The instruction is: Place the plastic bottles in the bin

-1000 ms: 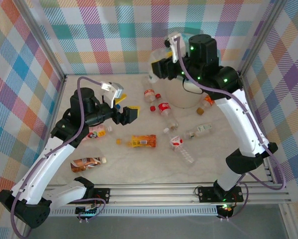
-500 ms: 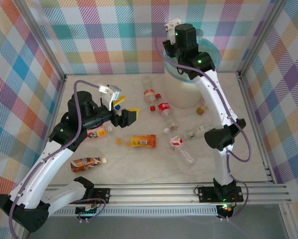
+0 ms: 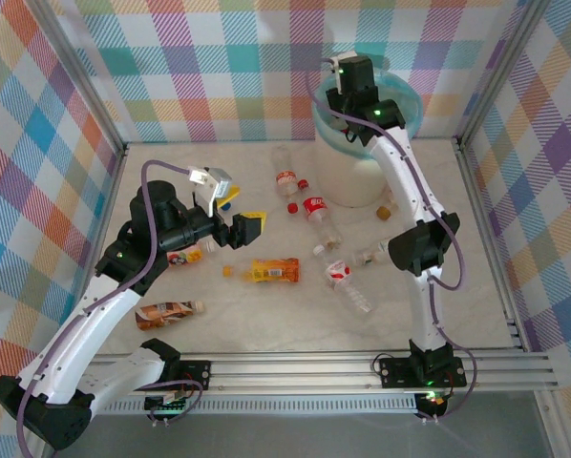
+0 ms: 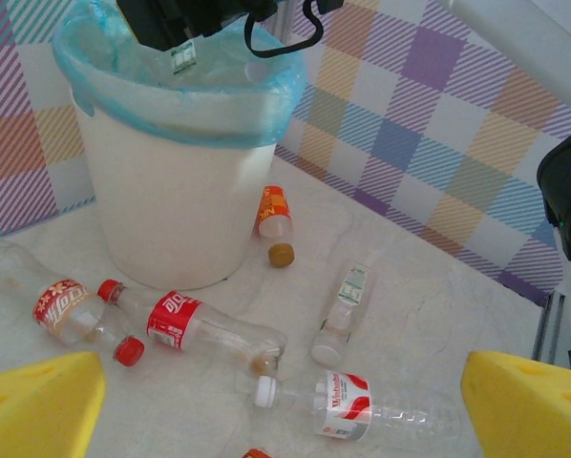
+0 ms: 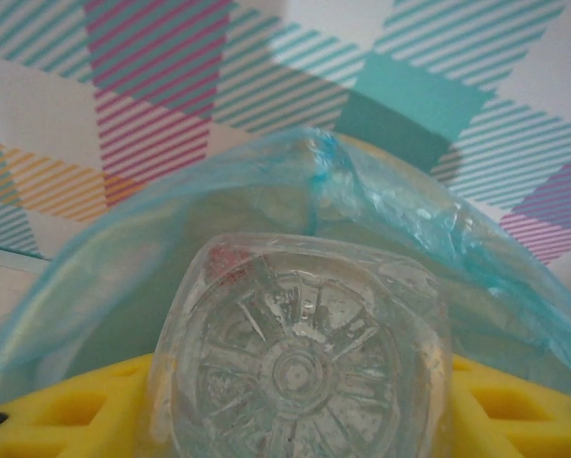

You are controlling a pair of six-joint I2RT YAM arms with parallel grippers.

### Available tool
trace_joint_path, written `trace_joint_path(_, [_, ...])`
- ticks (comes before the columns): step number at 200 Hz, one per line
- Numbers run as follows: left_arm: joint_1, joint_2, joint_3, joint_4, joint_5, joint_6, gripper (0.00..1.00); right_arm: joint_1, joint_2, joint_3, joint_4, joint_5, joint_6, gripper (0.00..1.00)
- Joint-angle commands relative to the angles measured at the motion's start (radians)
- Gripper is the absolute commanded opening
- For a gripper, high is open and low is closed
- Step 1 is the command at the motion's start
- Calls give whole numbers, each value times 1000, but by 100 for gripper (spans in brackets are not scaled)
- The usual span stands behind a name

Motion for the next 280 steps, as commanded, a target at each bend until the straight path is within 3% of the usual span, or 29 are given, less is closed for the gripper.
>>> trace_joint_path(1, [-11, 4, -8, 34, 14, 4, 96, -35, 27, -4, -17, -20, 65, 61])
trace_joint_path(59, [-11, 37, -10, 43, -20, -22, 96, -119, 97, -17, -33, -142, 193, 67])
trace_joint_path(103, [-11, 68, 12, 27, -50, -47, 96, -140, 129, 17, -35, -147, 231, 89])
trace_joint_path(219, [-11, 53, 60, -71, -127, -105, 95, -129, -79, 52, 28, -323, 345, 85])
trace_joint_path(280, [-10, 61, 155, -225, -246, -208, 93, -81, -187, 55, -9, -448, 385, 85])
